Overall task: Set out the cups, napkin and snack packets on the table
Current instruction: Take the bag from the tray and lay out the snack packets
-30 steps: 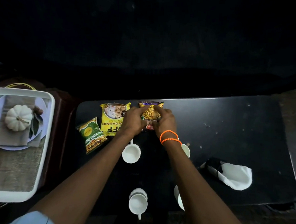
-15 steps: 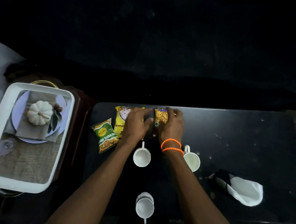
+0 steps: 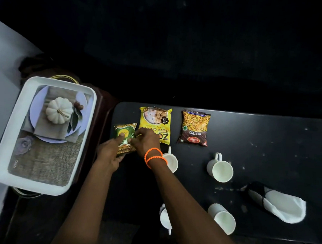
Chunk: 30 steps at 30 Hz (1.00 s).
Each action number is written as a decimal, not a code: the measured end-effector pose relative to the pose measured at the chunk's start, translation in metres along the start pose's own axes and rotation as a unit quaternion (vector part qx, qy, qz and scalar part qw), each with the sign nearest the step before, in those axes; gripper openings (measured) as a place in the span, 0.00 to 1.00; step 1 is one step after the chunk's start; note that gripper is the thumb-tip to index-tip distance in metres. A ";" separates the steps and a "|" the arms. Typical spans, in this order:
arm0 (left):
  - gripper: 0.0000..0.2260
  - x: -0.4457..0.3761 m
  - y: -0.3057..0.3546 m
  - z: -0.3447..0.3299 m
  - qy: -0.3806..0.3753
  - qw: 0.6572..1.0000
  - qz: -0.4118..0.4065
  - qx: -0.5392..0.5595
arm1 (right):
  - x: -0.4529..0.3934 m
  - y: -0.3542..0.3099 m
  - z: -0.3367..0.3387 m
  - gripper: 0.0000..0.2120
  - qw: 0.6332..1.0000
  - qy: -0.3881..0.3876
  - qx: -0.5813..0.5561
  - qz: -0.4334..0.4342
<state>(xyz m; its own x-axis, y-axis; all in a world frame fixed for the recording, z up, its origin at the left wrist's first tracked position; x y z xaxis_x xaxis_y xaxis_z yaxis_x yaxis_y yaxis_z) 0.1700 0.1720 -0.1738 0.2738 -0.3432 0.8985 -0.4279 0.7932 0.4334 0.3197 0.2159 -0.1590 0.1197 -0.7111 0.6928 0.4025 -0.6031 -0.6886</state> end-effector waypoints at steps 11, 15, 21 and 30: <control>0.11 0.072 0.014 -0.161 -0.172 0.950 -0.221 -0.138 | 0.028 0.012 0.168 0.23 0.977 0.116 -0.161 0.073; 0.13 0.087 -0.019 -0.254 -0.198 0.905 -0.258 -0.274 | 0.042 0.068 0.245 0.24 0.963 0.189 -0.188 0.025; 0.14 0.097 -0.066 -0.331 -0.212 0.799 -0.309 -0.471 | 0.055 0.140 0.307 0.29 0.964 0.221 -0.139 -0.050; 0.21 0.087 -0.037 -0.294 -0.127 0.675 -0.470 -0.554 | 0.049 0.123 0.304 0.41 0.957 0.220 0.187 0.007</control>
<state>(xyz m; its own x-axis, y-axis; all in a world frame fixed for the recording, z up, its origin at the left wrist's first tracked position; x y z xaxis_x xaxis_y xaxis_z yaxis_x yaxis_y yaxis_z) 0.4629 0.2601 -0.1321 -0.2422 -0.9203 0.3072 0.7781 0.0050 0.6282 0.6505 0.2166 -0.1446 -0.2326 -0.8511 0.4707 0.7108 -0.4791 -0.5150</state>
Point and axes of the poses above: each hand's wrist, its own x-axis away from the middle knuckle, its own z-axis out of the back of the hand, y = z × x, the point moved 7 cm from there along -x, towards the middle knuckle, and after that the axes turned 6 degrees about -y, right-handed, at the moved point
